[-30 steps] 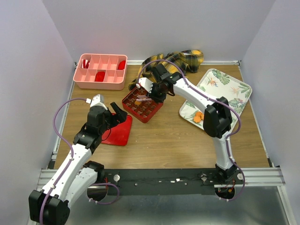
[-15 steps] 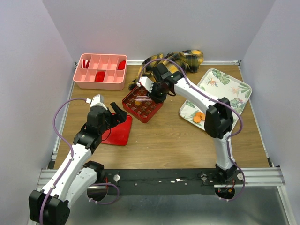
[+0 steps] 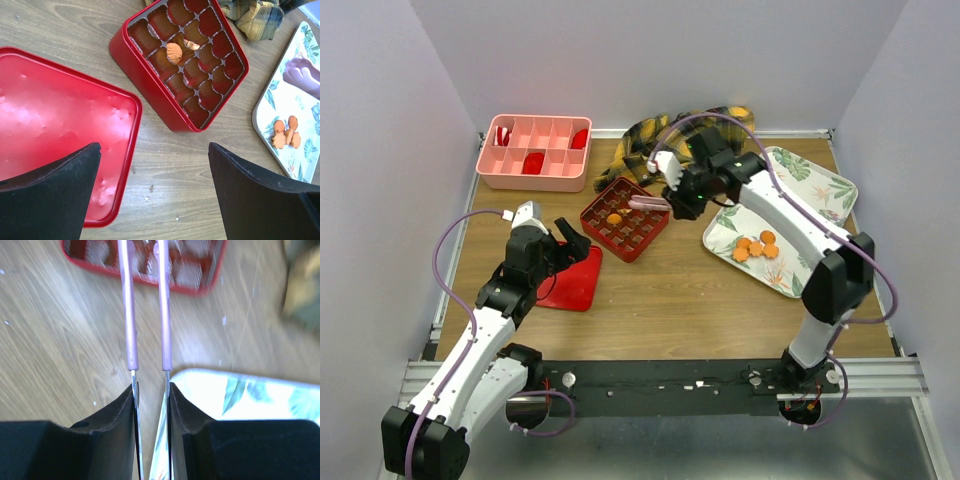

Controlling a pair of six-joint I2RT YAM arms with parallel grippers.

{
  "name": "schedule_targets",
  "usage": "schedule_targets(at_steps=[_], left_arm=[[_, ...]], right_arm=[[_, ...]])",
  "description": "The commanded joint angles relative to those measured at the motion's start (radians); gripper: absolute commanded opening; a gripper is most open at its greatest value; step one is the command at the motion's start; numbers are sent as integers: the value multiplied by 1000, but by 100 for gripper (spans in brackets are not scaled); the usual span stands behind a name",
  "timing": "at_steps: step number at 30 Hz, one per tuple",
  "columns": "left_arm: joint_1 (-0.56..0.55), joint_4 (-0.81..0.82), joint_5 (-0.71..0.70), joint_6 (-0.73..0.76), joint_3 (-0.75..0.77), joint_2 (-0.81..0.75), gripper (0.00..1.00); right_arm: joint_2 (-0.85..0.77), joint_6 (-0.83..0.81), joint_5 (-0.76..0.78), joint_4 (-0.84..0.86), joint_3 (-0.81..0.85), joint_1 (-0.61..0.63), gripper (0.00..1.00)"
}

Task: Pack the cookies

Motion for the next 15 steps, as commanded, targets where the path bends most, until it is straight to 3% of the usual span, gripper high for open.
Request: schedule_targets(at_steps=[1,7,15], left_arm=[[9,29,21,-12,-9,12,99],[10,65,42,-15,-9,43,99],[12,98,76,-23,-9,76,99]], right_arm=[[-136,49,-57,-7,-183,-146,35],[-288,11,-45,6,-438,-367,36],[-413,-64,-24,-39,-575,-652,36]])
